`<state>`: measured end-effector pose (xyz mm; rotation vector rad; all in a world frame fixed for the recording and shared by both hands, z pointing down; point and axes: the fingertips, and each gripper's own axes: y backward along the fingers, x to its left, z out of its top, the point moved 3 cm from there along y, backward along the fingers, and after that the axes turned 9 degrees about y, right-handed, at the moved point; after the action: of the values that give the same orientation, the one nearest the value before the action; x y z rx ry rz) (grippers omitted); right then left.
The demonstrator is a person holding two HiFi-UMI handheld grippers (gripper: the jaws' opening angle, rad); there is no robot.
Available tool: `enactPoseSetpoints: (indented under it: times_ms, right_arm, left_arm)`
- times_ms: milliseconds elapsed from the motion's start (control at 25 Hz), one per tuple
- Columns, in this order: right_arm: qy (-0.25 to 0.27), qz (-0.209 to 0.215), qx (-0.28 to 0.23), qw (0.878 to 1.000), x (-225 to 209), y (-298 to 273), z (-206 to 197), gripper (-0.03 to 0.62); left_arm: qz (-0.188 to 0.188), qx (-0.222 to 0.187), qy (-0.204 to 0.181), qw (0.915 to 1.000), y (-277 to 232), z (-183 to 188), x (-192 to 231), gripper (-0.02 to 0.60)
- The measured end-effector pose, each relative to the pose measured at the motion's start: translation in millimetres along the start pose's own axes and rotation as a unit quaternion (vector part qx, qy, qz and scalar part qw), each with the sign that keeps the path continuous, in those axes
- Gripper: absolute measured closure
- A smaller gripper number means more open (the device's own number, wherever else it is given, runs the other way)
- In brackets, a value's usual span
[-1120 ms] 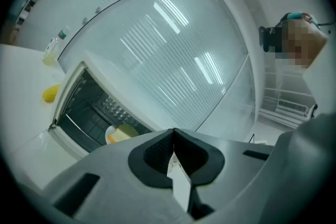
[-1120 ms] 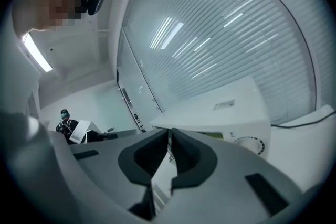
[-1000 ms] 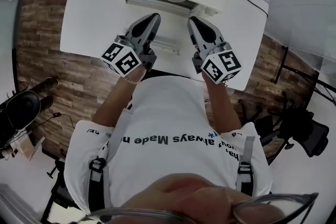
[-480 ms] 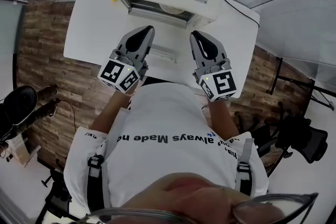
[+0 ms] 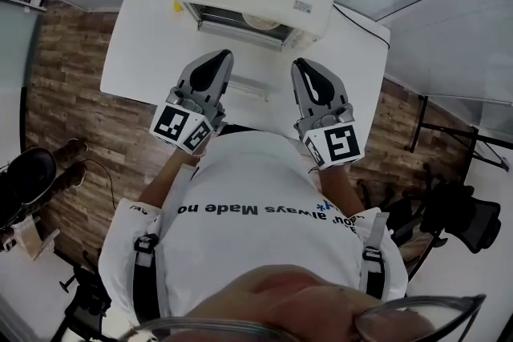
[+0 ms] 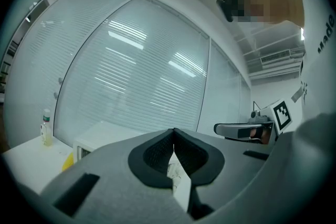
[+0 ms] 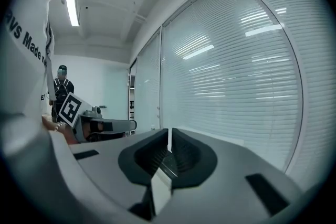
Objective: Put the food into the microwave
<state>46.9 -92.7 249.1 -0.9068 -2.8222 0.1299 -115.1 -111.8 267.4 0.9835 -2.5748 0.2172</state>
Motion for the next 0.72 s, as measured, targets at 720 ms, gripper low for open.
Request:
enactPoseSetpoints:
  times_ms: [720]
  right_arm:
    - [0.025, -0.045, -0.007, 0.999, -4, 24, 11, 0.571]
  left_arm:
    - [0.02, -0.025, -0.053, 0.9981, 12, 21, -10, 0.571]
